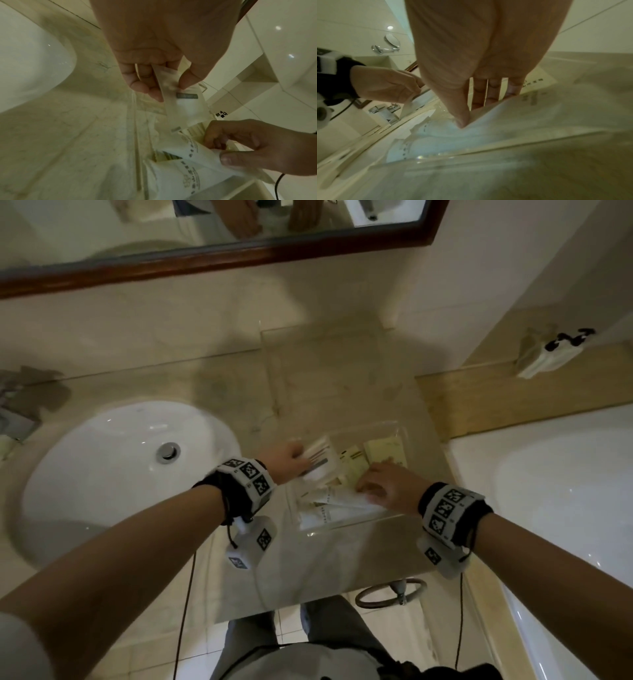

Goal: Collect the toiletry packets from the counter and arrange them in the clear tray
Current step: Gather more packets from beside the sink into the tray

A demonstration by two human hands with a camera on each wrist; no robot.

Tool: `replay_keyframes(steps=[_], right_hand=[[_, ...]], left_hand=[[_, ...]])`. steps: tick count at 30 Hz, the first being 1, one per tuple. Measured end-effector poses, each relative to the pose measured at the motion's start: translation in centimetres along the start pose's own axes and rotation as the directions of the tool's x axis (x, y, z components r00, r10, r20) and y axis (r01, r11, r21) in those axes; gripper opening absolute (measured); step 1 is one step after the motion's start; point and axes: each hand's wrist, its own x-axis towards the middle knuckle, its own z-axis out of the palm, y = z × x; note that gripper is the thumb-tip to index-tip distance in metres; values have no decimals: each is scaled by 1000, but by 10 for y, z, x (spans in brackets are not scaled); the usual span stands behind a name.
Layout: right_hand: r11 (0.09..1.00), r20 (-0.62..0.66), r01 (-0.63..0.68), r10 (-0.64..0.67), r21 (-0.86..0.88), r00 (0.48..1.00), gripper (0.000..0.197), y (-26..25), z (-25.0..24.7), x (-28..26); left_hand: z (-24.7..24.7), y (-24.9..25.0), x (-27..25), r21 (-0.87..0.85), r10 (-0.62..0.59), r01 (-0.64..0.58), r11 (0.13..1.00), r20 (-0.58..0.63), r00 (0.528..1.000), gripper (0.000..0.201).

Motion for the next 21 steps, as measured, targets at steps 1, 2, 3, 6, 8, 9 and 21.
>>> replay_keyframes(steps=[1,2,3,6,8,9,21], right_hand=[[998,19,0,-1,60,1000,27,-3,2,3],[996,35,5,-8,94,999,25,-5,3,6],[994,46,15,-20,110,999,23,-6,4,8],[985,99,3,-21,173,995,13,-6,2,10],[983,102,-10,-8,181,995,16,-2,0,9],[982,87,-18,1,187,996,17,-1,-1,9],[977,201,-48,5,208,980,31,-7,-5,8]], left_hand=[[1,0,-1,11,0,0,1000,2,1000,25],[1,-1,-1,31,-2,2,1000,3,1000,27],[2,-2,-1,49,-5,5,999,6,1000,26],[4,-4,-2,64,-20,19,998,25,999,18],[6,-5,-2,66,-23,22,998,19,1000,17],[8,-6,-1,67,-23,21,998,16,1000,17],[21,4,8,-39,-81,76,996,-171,982,13]])
